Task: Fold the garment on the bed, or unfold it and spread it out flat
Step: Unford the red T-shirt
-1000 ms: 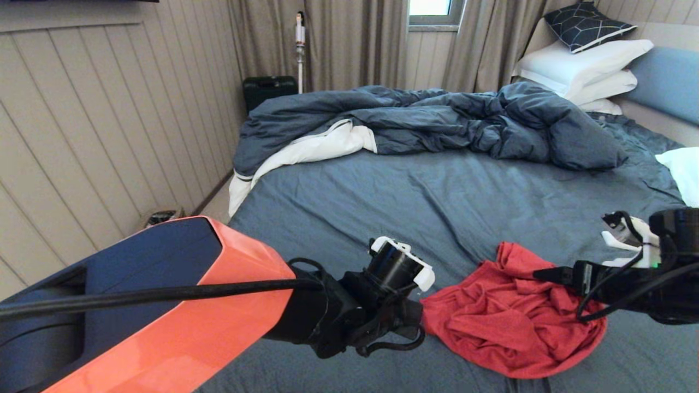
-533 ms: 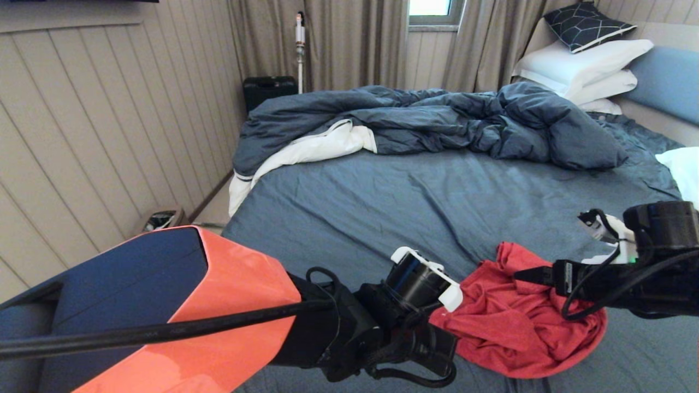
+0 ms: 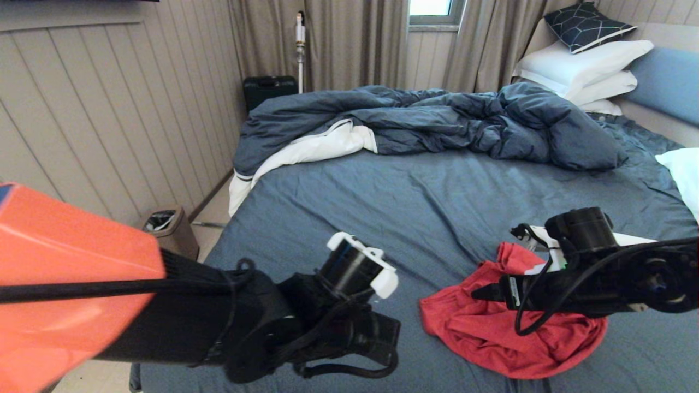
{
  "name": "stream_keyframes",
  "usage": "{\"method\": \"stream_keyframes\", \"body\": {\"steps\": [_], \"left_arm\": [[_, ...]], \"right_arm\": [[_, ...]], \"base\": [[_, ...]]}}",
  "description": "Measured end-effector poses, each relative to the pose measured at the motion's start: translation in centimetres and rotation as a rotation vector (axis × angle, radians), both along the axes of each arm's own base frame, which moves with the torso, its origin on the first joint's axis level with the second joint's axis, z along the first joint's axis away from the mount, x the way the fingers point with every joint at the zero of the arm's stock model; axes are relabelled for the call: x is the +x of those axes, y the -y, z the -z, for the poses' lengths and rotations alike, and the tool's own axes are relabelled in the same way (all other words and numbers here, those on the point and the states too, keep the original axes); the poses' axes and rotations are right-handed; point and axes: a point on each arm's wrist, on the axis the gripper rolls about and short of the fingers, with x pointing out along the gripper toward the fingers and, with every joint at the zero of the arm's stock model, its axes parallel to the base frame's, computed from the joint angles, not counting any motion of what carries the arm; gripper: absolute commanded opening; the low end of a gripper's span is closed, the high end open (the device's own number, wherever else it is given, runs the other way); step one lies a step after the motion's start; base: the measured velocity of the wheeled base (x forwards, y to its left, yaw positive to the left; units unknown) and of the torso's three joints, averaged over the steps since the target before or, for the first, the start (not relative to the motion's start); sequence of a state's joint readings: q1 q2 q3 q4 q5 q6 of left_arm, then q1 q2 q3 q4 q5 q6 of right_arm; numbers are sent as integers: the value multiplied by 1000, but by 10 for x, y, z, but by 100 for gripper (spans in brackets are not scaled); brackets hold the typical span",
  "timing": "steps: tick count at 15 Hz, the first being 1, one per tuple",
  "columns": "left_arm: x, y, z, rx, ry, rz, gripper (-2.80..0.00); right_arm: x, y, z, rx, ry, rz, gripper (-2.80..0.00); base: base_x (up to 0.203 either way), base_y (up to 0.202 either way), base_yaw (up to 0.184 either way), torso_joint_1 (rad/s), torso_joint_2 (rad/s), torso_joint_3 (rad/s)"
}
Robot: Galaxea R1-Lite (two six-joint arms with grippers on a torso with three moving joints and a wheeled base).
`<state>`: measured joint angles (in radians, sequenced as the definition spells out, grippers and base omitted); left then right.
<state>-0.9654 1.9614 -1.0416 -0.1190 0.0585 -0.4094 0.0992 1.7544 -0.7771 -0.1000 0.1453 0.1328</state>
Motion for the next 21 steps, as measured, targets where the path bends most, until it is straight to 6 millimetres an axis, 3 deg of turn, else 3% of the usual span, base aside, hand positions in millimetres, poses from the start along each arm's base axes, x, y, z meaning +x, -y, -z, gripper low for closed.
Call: {"method": "stream_keyframes", "body": {"steps": [5,7,8,9,12,16,21], "left_arm": [[-52,-115,-1,-8,-7,-122,-280],[-71,-149,6,-21,-9,-187,-280],[-80,-166,10,-28,-6,-226,-280],[-86,-178,14,-34,-2,-254,-280],[-94,-207,19,-92,60,-368,-280],[-95,-221,20,-131,93,-450,-280],[-94,-222,24,-123,78,-454,-280]], "right_arm": [[13,-13,24,-85,-88,-11,0],[19,-21,31,-110,-100,-27,0],[23,-26,34,-125,-104,-33,-40],[26,-30,37,-139,-106,-38,-280],[29,-36,46,-169,-140,-72,-280],[30,-38,46,-186,-139,-72,-280],[43,-60,10,-176,-37,-96,-280]], "base": [[0,0,0,0,0,0],[0,0,0,0,0,0],[0,0,0,0,0,0],[0,0,0,0,0,0],[0,0,0,0,0,0],[0,0,0,0,0,0],[0,0,0,0,0,0]]}}
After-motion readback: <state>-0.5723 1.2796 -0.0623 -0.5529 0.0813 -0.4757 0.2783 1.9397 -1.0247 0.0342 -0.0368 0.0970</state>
